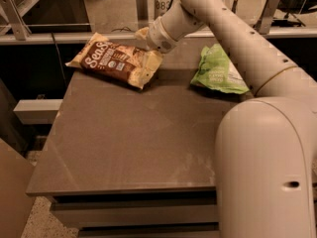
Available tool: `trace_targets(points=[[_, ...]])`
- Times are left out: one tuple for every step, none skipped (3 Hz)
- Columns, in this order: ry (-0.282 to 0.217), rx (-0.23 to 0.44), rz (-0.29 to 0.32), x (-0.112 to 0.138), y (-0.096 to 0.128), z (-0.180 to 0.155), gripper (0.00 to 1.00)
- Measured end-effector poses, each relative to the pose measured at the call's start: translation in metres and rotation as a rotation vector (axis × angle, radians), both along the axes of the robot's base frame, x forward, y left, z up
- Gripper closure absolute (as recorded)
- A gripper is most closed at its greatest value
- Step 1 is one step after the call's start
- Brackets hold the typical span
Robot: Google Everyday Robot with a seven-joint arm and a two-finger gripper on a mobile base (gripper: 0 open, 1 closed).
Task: Pick brown chip bag
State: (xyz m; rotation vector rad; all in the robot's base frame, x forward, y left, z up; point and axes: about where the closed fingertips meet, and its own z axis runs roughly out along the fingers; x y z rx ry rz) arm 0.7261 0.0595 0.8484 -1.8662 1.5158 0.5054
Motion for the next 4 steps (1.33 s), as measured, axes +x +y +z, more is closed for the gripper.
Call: trace_targets(points=[[0.035, -0.03, -0.018, 0.005, 0.005, -0.012, 0.0], [0.067, -0.053, -0.037, 0.011, 0.006, -0.025, 0.0], [0.062, -0.063, -0.037, 0.014, 0.009, -0.023, 0.17], [0.033, -0.064, -0.023, 0.013, 0.016, -0.012, 0.4]])
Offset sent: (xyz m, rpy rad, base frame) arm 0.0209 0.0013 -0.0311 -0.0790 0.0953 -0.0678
